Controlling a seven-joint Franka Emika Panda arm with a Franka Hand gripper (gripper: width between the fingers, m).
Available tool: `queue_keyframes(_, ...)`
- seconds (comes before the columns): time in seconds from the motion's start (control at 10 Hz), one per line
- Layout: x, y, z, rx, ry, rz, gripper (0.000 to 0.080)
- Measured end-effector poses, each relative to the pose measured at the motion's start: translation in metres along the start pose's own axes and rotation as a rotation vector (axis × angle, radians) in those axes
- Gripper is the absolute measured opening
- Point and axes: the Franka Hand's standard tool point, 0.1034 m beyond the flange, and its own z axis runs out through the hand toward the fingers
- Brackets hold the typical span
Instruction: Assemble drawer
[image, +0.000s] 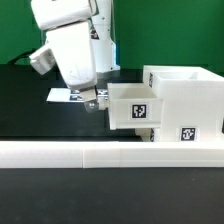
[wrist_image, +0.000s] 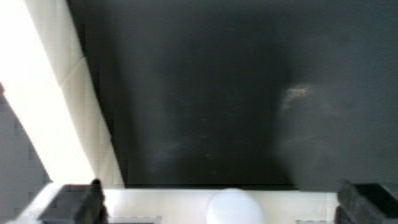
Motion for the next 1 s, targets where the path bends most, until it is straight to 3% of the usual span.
queue_keyframes(0.4,-0.002,-0.001,0.000,0.004,0.001,0.005,0.0649)
queue_keyframes(0.6,0.009,0.001,0.004,-0.007,0.008,-0.011,0.0649)
queue_keyframes(1.0,0.022,0.002,0.010,0.005,0.016,0.034,0.0649)
